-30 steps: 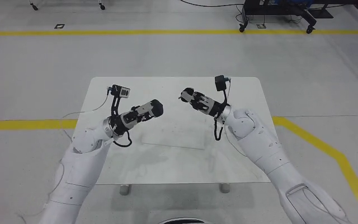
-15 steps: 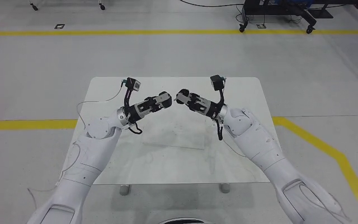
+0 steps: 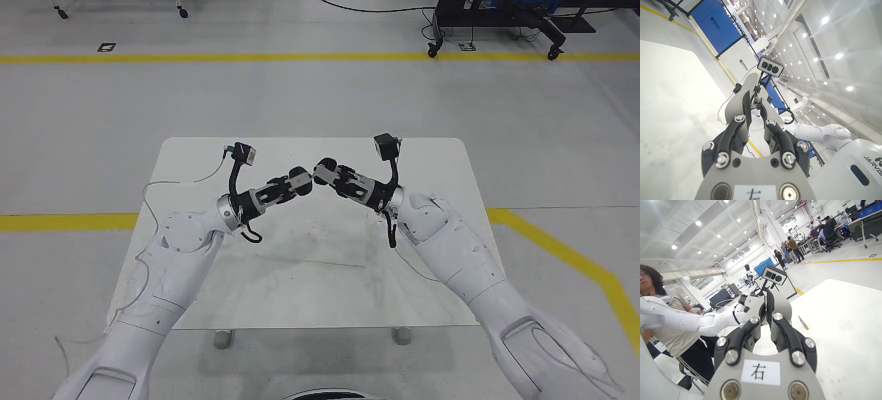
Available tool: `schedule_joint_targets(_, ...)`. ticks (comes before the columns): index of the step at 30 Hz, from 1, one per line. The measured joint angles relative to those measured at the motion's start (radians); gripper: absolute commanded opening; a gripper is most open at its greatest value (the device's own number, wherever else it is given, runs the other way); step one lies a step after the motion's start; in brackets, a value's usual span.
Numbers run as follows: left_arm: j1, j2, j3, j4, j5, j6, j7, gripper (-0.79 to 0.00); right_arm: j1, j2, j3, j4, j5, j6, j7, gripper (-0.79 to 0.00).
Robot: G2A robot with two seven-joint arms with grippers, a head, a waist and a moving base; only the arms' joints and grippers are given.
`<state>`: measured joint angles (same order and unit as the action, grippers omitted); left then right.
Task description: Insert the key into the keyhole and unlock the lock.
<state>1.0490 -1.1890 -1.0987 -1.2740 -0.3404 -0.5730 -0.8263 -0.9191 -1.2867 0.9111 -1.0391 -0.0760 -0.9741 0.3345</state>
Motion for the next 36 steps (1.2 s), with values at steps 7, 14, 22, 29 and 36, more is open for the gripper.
schedule_joint_targets(7,0.014,0.002,-0.008,-0.019,0.042,0.027,0.034,-0.785,-0.007,-0.003,0.004,0.002,-0.011,-0.014,-0.006,-0.785)
schedule_joint_targets(14,0.023,0.005,-0.019,-0.036,0.054,0.023,0.035,-0.785,-0.013,-0.004,0.011,0.002,-0.017,-0.024,-0.006,-0.413)
schedule_joint_targets(22,0.047,0.015,-0.053,-0.075,0.117,-0.003,0.056,-0.785,-0.02,0.0,0.029,0.001,-0.017,-0.024,0.002,-0.465)
schedule_joint_targets(29,0.067,0.026,-0.088,-0.102,0.16,-0.006,0.063,-0.785,-0.019,0.007,0.041,-0.008,-0.035,-0.01,0.043,-0.502)
schedule_joint_targets(36,0.086,0.031,-0.095,-0.139,0.24,-0.005,0.1,-0.785,-0.016,0.01,0.042,-0.031,-0.04,0.02,0.081,-0.474)
